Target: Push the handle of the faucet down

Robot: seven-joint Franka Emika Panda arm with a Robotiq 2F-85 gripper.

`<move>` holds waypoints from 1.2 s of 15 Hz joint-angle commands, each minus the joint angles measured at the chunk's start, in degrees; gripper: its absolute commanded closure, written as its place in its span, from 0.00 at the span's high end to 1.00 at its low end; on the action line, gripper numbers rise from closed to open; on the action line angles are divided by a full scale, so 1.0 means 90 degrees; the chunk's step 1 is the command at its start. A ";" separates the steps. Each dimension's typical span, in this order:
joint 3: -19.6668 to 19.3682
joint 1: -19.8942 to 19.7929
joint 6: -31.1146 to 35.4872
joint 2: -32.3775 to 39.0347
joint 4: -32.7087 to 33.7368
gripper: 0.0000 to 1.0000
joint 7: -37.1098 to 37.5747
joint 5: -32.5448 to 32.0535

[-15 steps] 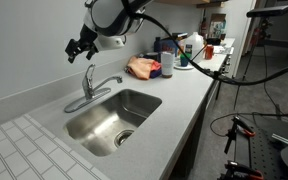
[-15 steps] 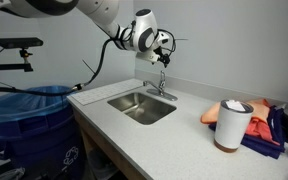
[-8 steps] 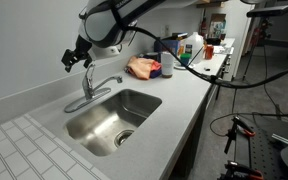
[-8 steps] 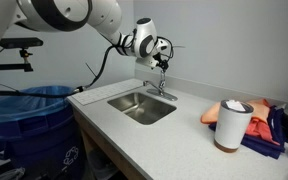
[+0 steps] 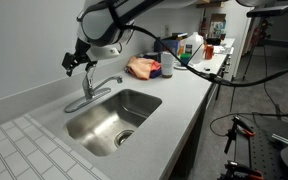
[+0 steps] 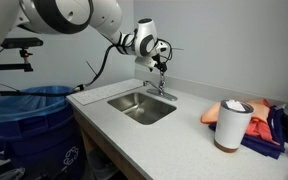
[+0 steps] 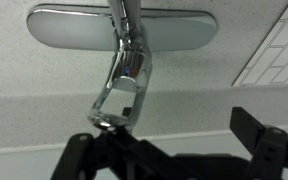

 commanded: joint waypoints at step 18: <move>-0.0079 0.0301 -0.0893 -0.0138 -0.0436 1.00 0.0475 -0.0112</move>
